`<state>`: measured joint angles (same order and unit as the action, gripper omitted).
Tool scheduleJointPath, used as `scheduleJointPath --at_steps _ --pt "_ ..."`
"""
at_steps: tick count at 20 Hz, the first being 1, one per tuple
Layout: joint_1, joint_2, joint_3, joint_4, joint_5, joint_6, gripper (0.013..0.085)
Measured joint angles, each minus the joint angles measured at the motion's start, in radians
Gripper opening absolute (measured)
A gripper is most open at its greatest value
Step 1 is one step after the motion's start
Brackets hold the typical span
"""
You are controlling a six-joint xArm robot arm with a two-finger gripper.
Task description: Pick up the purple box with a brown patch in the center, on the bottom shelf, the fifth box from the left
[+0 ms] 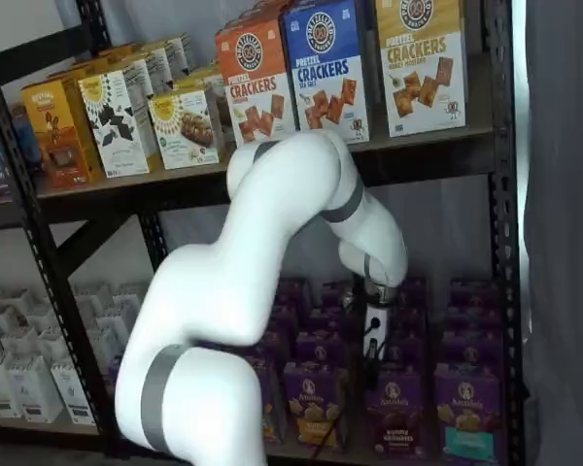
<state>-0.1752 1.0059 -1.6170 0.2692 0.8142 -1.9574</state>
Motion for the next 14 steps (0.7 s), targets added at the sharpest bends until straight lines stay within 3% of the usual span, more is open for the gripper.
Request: scheduleJointPath --at_steps 5,9,14 --pt "0.002 0.01 0.011 0.003 -0.022 -0.004 0.085" --pt "0.017 0.002 0.063 0.017 -0.138 -0.006 0.085" --pt "0.03 -0.003 0.088 0.041 -0.19 -0.017 0.085"
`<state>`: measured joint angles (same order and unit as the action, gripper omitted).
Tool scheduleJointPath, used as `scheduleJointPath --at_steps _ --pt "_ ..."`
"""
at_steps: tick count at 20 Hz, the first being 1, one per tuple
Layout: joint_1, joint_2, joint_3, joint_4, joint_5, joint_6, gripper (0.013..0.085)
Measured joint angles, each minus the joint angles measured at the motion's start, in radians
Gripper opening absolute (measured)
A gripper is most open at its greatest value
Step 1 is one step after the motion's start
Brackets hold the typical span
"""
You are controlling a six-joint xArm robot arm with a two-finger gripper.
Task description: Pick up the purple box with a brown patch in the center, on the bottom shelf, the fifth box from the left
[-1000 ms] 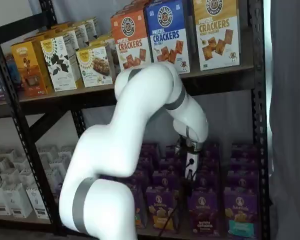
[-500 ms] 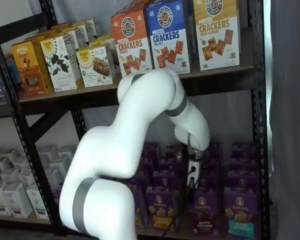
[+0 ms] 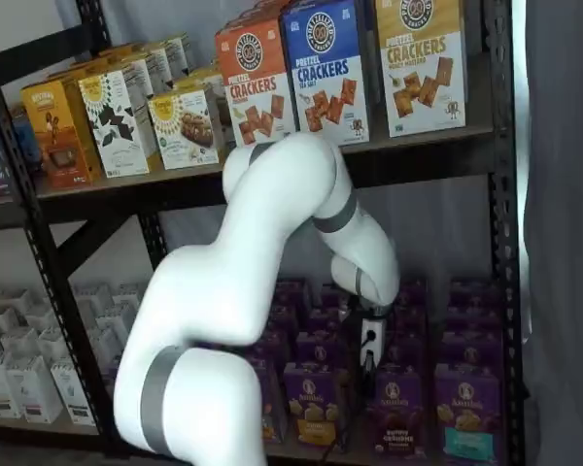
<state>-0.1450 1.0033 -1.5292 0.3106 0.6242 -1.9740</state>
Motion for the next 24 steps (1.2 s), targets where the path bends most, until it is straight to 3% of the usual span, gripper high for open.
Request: scheduleJointPath --at_steps 10,16,21,23,24 --pt "-0.003 -0.024 0.076 0.005 -0.134 -0.017 0.085" --pt "-0.001 -0.02 0.101 -0.046 -0.218 0.025 0.085" --pt "-0.002 -0.015 0.086 -0.088 -0.2 0.062 0.085" --pt "-0.005 -0.015 0.076 -0.108 -0.174 0.079 0.077" --pt "-0.006 -0.015 0.074 -0.117 -0.166 0.086 0.077"
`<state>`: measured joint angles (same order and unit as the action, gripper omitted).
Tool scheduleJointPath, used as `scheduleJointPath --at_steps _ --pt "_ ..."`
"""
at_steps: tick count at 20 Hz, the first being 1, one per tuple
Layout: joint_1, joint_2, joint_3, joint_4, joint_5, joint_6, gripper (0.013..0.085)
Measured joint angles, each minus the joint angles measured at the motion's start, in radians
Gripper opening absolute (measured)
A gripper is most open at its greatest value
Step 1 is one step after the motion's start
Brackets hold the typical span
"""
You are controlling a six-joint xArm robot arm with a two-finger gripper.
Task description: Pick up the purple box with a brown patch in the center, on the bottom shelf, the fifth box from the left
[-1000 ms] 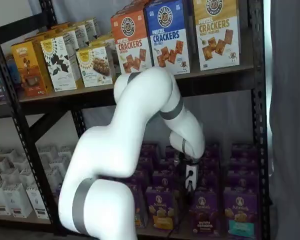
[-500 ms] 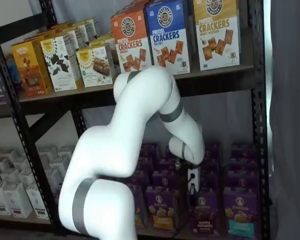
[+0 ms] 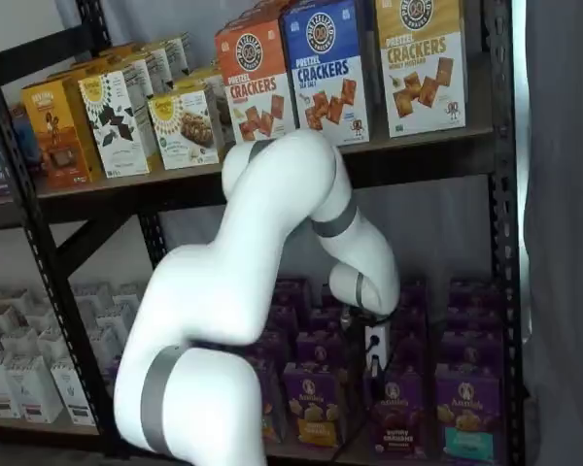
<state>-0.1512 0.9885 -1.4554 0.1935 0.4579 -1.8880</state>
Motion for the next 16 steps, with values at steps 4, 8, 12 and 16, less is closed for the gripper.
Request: scheduleJointPath --at_steps 4,8,12,16 --pt "-0.003 -0.004 0.003 -0.02 0.004 0.015 0.069" --pt "-0.006 -0.008 0.007 -0.023 0.007 0.015 0.061" --pt "-0.006 -0.013 0.009 -0.027 0.015 0.018 0.049" --pt "-0.004 -0.013 0.008 -0.033 0.02 0.025 0.041"
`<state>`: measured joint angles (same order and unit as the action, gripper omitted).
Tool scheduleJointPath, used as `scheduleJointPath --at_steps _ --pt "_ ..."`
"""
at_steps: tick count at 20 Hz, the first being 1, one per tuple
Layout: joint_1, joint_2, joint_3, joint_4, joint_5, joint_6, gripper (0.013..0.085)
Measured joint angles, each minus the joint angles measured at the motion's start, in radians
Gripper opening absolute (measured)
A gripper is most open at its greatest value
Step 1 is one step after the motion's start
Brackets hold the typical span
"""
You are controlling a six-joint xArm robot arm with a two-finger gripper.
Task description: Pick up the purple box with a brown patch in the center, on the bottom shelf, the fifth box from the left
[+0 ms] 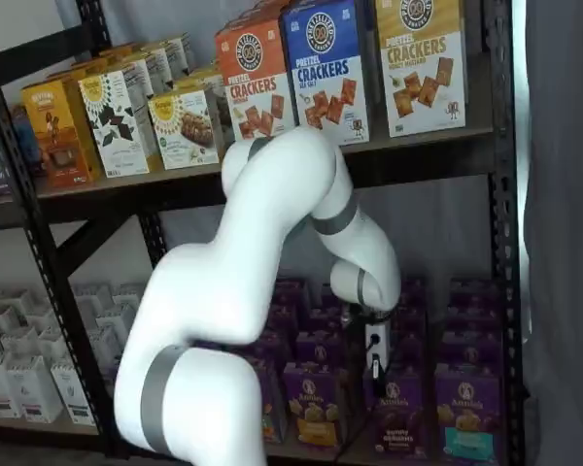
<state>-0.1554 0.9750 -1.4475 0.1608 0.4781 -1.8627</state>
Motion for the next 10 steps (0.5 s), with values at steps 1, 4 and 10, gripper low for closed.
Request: scheduleJointPath --at_steps 1,4,10 --pt "0.001 0.0 -0.001 0.0 0.002 0.001 0.041" --pt "0.004 0.003 -0.006 -0.005 0.008 0.009 0.033" --pt "0.006 0.006 -0.01 -0.007 0.01 0.013 0.025"
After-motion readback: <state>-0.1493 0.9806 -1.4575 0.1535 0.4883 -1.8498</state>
